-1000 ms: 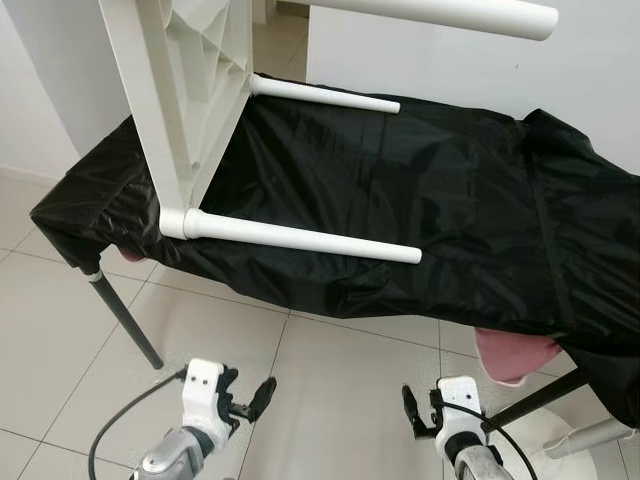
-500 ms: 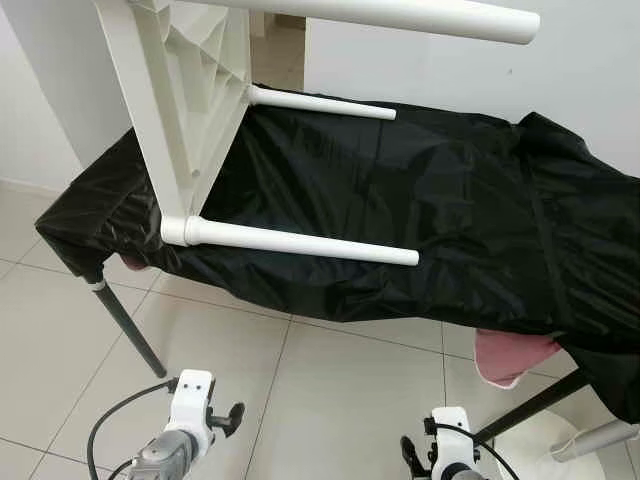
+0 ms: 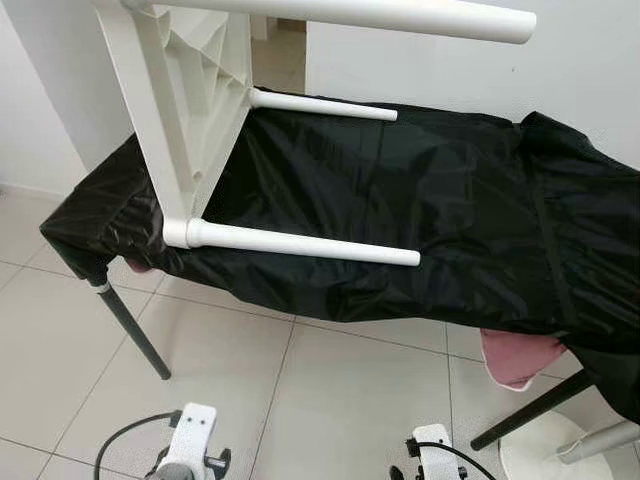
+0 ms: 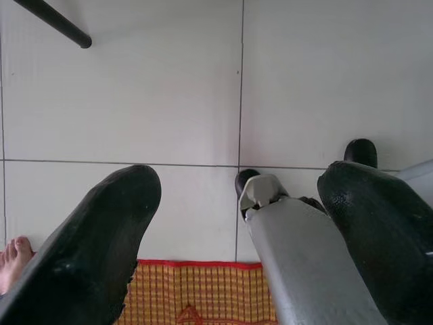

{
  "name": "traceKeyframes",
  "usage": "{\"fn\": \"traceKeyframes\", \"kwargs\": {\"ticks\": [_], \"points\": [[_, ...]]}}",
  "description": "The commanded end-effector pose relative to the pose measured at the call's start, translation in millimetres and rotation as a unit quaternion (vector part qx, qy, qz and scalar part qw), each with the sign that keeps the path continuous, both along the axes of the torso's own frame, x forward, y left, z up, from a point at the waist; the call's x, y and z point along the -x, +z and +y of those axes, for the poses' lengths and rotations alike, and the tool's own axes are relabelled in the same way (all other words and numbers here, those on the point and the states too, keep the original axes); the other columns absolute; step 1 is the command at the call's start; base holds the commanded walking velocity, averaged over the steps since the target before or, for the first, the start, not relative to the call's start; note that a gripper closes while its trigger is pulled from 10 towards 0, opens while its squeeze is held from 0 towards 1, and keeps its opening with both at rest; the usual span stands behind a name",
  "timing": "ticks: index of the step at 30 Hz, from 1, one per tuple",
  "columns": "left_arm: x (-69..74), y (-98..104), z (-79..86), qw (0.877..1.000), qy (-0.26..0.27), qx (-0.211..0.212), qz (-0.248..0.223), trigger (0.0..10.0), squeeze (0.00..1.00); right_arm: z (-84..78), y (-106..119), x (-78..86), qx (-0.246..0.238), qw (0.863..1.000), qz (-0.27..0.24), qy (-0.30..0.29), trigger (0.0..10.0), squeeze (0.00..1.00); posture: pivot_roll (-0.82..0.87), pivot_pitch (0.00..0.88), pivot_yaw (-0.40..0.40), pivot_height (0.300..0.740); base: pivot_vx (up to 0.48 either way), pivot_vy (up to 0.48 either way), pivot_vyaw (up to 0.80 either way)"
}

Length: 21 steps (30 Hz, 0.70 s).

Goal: Building children table

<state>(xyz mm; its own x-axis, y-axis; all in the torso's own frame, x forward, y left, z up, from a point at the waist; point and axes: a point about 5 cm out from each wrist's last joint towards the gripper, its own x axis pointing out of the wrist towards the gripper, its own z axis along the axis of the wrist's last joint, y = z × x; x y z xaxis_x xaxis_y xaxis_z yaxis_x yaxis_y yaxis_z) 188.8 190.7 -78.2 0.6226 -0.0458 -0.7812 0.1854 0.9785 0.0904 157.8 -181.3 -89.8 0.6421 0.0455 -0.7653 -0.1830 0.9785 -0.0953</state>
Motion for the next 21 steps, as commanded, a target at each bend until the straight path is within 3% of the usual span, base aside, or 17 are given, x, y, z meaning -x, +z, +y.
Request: {"fn": "traceKeyframes", "kwargs": {"ticks": [1, 8, 12, 21], "points": [[4.3, -2.3, 3.6, 1.0, 0.003, -0.017, 0.01, 10.0, 0.0, -0.8, -2.7, 6.0, 0.008, 1.0, 0.011, 0.006, 10.0, 0.0, -0.08, 0.062, -0.018, 0.74, 0.0, 0.0, 0.0], [5.3, -3.7, -4.8, 0.999, -0.034, -0.035, 0.007, 10.0, 0.0, -9.8, -4.2, 14.0, 0.02, 0.999, 0.019, 0.022, 10.0, 0.0, -0.08, 0.116, -0.025, 0.74, 0.0, 0.0, 0.0], [3.2, -3.0, -13.4, 0.995, -0.086, -0.05, -0.002, 10.0, 0.0, -14.0, -2.8, 12.2, 0.022, 0.999, 0.016, 0.02, 10.0, 0.0, -0.08, 0.125, -0.031, 0.74, 0.0, 0.0, 0.0], [0.9, -1.0, -13.8, 0.992, -0.094, -0.084, -0.028, 10.0, 0.0, -13.3, -0.1, 4.8, 0.027, 1.0, 0.003, 0.015, 10.0, 0.0, -0.05, 0.087, -0.022, 0.74, 0.0, 0.0, 0.0]]}}
